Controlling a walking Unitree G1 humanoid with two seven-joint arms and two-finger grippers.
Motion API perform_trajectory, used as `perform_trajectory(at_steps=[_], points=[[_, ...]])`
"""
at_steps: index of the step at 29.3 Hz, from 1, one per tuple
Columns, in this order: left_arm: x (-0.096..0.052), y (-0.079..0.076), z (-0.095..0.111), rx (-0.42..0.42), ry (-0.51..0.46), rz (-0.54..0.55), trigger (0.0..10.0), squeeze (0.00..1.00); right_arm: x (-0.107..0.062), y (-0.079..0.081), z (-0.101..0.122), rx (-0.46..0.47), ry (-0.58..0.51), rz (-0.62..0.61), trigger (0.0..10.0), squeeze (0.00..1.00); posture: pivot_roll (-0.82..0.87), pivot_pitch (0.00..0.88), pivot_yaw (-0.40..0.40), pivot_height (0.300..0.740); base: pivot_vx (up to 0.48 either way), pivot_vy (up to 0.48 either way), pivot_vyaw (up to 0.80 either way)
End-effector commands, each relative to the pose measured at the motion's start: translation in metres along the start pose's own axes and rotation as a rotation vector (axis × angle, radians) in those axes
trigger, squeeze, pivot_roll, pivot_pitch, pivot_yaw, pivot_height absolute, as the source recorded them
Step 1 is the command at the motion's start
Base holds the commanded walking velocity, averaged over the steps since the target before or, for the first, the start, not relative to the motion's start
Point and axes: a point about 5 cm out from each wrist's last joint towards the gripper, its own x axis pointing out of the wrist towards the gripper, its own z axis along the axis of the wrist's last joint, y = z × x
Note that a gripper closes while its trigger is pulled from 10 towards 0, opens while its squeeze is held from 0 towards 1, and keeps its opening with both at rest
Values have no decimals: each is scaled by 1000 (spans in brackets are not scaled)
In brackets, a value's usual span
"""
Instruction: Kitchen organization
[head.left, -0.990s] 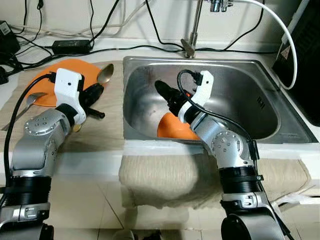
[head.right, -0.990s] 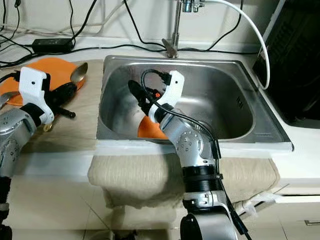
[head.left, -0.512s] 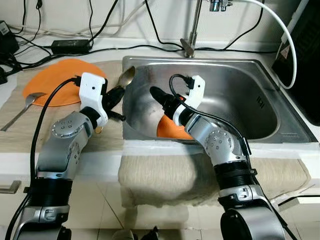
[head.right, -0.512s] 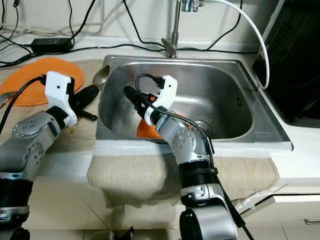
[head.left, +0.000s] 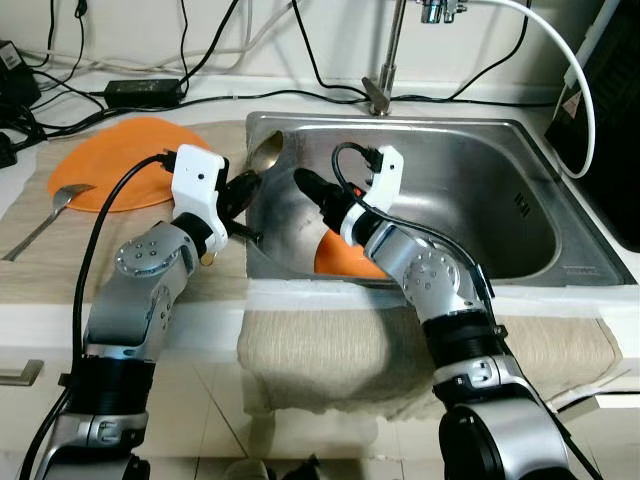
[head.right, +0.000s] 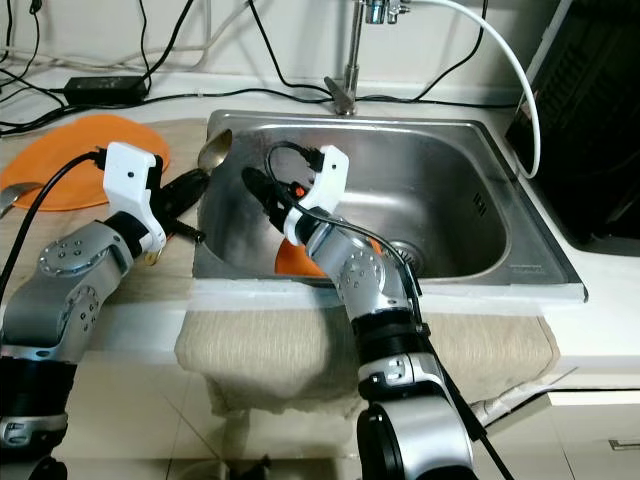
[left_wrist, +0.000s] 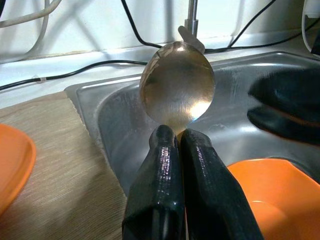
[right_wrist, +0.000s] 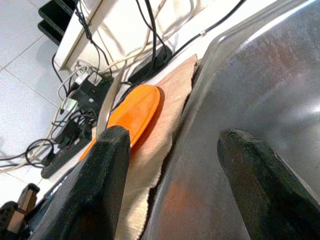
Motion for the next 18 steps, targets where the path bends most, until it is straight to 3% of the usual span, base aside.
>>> perform_trajectory(at_steps=[1, 18], points=[[1, -4, 9, 35, -34, -15, 0, 0, 28, 65, -13, 60, 17, 190, 10000, 0, 161, 0, -8, 740, 0, 0, 0], [3, -8, 1, 59, -8, -41, 0, 0, 35, 87, -16, 129, 40, 271, 10000, 0, 162, 0, -8, 740, 0, 0, 0]])
